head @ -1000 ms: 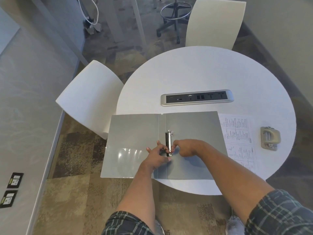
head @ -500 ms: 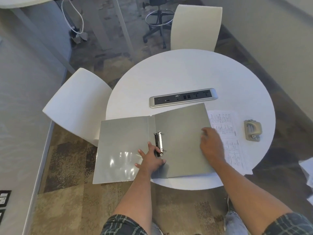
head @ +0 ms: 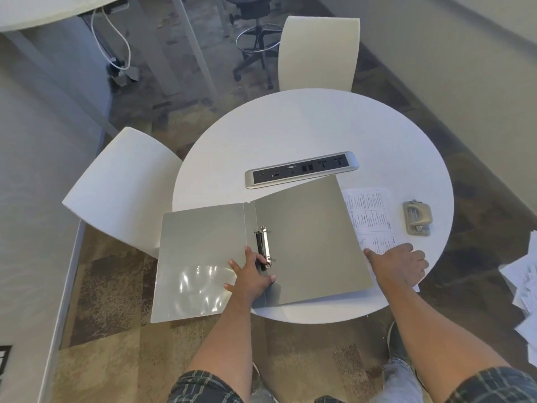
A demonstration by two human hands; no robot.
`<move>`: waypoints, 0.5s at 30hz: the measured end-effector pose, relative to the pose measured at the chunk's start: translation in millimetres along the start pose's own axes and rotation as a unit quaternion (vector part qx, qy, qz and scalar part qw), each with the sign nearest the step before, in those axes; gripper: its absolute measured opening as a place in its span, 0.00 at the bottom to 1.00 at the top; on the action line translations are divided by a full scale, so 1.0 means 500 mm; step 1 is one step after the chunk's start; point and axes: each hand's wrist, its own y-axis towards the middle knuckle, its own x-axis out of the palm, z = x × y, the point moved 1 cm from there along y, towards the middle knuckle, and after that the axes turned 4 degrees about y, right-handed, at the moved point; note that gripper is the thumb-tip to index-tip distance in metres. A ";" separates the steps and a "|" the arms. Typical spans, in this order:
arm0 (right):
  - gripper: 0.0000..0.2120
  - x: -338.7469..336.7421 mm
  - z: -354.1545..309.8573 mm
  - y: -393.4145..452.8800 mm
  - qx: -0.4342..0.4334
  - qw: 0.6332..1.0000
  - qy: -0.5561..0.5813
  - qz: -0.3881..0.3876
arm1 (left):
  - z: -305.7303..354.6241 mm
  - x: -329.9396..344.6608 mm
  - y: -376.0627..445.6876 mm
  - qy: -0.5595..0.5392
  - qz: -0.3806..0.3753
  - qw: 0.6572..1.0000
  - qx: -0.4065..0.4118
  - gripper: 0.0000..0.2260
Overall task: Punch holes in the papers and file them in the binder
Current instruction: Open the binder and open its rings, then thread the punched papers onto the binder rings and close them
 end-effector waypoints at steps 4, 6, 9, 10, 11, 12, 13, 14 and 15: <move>0.41 -0.001 -0.009 0.011 0.004 0.999 0.030 -0.032 | 0.003 -0.001 -0.003 0.003 0.001 1.000 -0.002 0.16; 0.40 -0.002 -0.010 0.014 0.021 0.995 0.075 -0.056 | 0.006 -0.001 -0.005 0.007 0.003 1.000 -0.003 0.16; 0.37 -0.014 -0.006 0.020 0.045 0.990 0.110 -0.079 | 0.010 -0.001 -0.009 0.013 0.003 1.000 -0.009 0.16; 0.34 -0.018 -0.002 0.023 0.040 0.989 0.117 -0.079 | 0.012 -0.001 -0.010 0.014 0.005 1.000 -0.010 0.16; 0.31 -0.023 0.001 0.022 0.030 0.989 0.125 -0.072 | 0.014 -0.001 -0.011 0.017 0.006 1.000 -0.011 0.16; 0.27 -0.027 0.004 0.019 0.015 0.988 0.139 -0.061 | 0.017 0.000 -0.014 0.020 0.008 1.000 -0.013 0.16; 0.23 -0.033 0.007 0.015 -0.001 0.987 0.156 -0.050 | 0.021 0.001 -0.016 0.024 0.011 1.000 -0.015 0.17; 0.19 -0.039 0.009 0.009 -0.019 0.984 0.171 -0.040 | 0.023 0.003 -0.017 0.028 0.014 0.999 -0.020 0.17; 0.14 -0.047 0.009 0.004 -0.037 0.982 0.182 -0.033 | 0.026 0.003 -0.019 0.032 0.017 0.999 -0.025 0.17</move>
